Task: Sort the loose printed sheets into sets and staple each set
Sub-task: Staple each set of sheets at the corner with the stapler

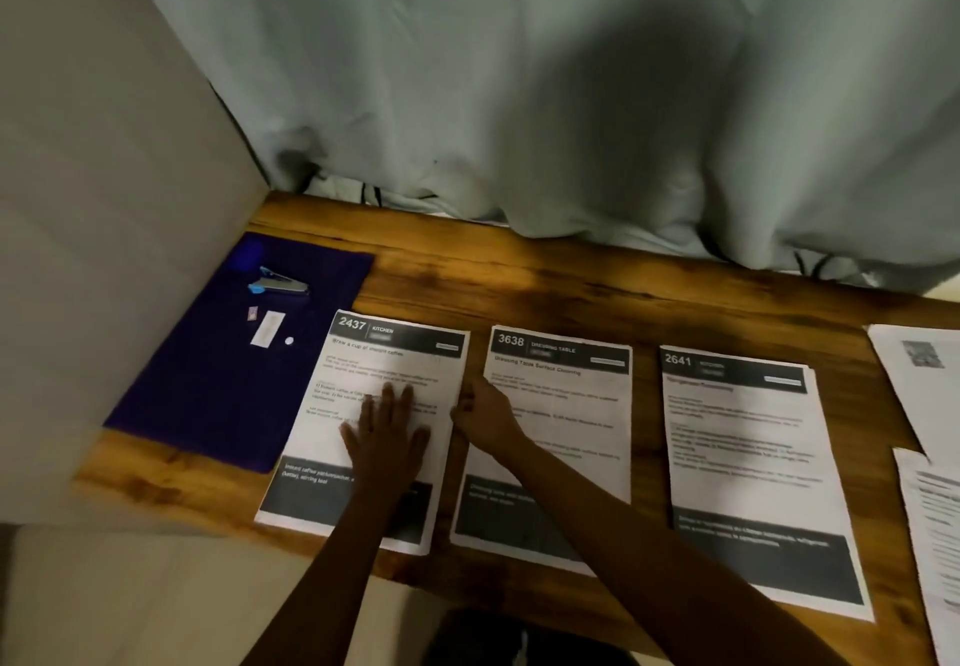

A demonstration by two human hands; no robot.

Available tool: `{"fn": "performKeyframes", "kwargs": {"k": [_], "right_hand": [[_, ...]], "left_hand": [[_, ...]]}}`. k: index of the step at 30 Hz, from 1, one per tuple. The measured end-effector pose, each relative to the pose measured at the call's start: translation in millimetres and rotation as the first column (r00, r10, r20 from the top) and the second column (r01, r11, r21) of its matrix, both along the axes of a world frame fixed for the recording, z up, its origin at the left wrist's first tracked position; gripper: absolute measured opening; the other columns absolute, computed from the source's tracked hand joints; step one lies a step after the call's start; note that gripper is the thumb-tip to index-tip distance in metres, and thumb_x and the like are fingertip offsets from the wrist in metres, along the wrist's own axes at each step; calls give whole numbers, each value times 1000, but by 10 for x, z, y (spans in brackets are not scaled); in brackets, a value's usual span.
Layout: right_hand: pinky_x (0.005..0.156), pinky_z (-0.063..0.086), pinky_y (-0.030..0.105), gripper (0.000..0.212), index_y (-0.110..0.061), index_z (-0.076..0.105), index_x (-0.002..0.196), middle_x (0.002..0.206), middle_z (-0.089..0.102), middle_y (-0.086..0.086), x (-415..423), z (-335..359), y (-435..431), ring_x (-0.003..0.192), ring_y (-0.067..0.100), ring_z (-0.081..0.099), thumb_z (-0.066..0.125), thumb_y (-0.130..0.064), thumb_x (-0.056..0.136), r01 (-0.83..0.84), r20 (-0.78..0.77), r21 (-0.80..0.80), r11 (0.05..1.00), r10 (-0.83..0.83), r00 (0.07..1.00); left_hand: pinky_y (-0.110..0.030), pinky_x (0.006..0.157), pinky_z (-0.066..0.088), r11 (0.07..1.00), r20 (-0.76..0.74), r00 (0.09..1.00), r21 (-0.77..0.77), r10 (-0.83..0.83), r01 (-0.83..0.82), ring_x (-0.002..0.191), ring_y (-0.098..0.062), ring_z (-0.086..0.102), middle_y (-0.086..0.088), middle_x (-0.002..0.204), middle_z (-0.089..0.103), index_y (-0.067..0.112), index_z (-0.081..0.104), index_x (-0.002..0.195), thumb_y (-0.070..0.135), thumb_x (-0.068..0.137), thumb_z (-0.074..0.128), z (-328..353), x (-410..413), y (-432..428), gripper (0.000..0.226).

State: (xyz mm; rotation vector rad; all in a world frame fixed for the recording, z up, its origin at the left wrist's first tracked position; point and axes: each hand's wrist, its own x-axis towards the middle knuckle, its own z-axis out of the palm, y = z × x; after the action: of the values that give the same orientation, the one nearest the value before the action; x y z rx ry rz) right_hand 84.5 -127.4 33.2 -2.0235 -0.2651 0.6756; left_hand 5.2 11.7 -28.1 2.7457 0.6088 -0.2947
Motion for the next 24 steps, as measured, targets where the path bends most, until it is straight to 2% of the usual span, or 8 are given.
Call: {"fn": "performKeyframes", "kwargs": {"k": [2,4,7,10,12,16,20,24], "right_hand": [[77,50,18,35,-3,49,122,124,58,14,33,-51,132,114,25,57,57,0,88,34,-23,-16,999,-34,999],[70,50,14,34,-4,51,118,120,60,13,61,-113,234,109,23,60,61,-3,86,104,-15,-23,994,-104,994],[79,50,19,35,-4,52,114,115,62,12,90,-180,330,107,23,61,66,-4,82,205,-12,-20,979,-205,979],[79,49,19,34,-6,51,110,111,64,9,118,-192,368,106,21,61,69,-5,81,274,-23,-4,962,-274,961],[84,51,25,32,-8,54,108,110,65,8,144,-216,392,104,21,63,70,-9,81,290,-14,-9,957,-290,957],[86,52,34,29,-12,59,108,108,67,6,201,-268,383,101,22,63,70,-16,82,262,61,-122,957,-256,965],[87,52,35,27,-14,57,109,108,66,5,199,-321,351,101,22,62,67,-17,84,262,127,-163,951,-243,962],[87,50,29,21,-14,54,108,107,64,4,153,-355,348,99,20,62,61,-22,90,244,184,-194,950,-209,960]], "left_hand": [[-59,112,2,1000,-6,1000,-19,9,-9,146,-31,-3,-3,160,-1,29,1,151,55,94,37,6,3,9,72],[-59,112,3,1000,-8,1000,-13,12,-12,146,-31,-2,-3,160,0,29,3,151,67,85,22,1,-4,7,79],[-60,112,5,1000,26,999,5,19,-19,146,-31,2,-3,159,3,28,5,151,71,71,2,-31,-11,14,91],[-58,112,-1,1000,24,1000,16,3,-3,146,-28,-3,-1,159,-4,30,-2,149,70,74,1,-93,-48,20,85],[-57,112,-5,1000,38,999,21,3,-4,145,-25,-7,3,158,-8,33,-5,148,69,79,2,-133,-70,16,79],[-52,114,-11,997,28,999,70,28,-30,144,-20,-15,6,157,-13,37,-10,148,65,85,0,-147,-90,-37,69],[-52,116,-8,998,105,994,48,38,-43,146,-19,-9,5,158,-5,34,0,150,59,91,6,-143,-121,-53,64],[-51,117,-6,998,128,991,47,42,-48,146,-20,-6,3,158,-1,33,1,150,57,92,8,-159,-136,-60,62]]}}
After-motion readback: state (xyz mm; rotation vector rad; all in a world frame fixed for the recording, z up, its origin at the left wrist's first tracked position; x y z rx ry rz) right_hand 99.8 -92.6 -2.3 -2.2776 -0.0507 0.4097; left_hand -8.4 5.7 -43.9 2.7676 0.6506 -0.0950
